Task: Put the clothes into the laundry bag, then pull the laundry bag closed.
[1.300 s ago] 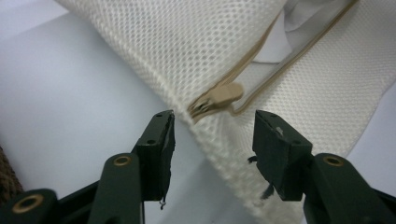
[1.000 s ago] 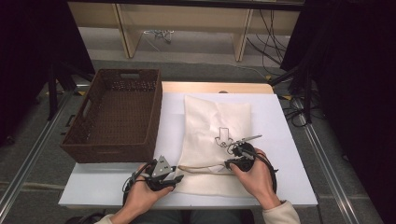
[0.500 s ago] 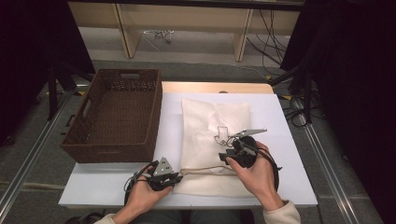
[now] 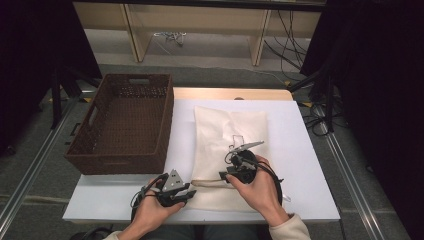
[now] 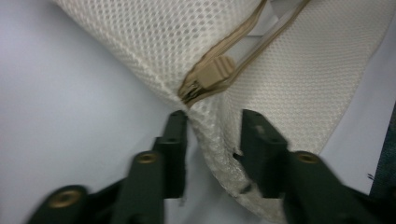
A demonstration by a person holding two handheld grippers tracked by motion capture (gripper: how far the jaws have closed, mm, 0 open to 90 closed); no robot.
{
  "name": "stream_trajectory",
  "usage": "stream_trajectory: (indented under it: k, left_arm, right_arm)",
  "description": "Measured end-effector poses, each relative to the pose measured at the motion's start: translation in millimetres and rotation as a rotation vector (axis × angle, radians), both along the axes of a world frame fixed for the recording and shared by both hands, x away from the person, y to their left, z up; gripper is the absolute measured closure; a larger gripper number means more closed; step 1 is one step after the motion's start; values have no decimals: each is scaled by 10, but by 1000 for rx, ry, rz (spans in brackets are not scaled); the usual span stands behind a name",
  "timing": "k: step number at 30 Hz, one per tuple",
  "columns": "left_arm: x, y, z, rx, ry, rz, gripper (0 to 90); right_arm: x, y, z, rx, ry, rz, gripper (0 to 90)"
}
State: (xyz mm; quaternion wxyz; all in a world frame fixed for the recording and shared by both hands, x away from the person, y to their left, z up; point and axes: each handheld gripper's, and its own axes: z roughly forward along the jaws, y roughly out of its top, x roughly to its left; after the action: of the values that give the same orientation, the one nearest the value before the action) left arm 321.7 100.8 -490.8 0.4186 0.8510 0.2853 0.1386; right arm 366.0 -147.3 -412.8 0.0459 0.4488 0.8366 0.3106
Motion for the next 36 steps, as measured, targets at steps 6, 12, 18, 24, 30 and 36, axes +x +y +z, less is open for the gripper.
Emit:
stream_trajectory:
  k: [6,12,18,24,30,36]
  left_arm:
    - [-41,89,15,-14,-61,8,345]
    - [-70,103,43,-12,-73,24,246]
    - [-80,90,39,-61,-66,61,191]
    - [-59,121,43,-78,-53,64,178]
    - [-53,144,47,-113,-18,91,190]
    - [-32,142,45,-101,-33,74,197]
  right_arm:
    - [48,75,16,13,8,5,602]
    - [91,98,26,26,15,-1,571]
    - [118,90,0,28,17,-7,552]
    - [124,101,0,54,43,-11,534]
    - [162,155,-25,61,53,7,531]
    - [151,245,-19,64,54,29,532]
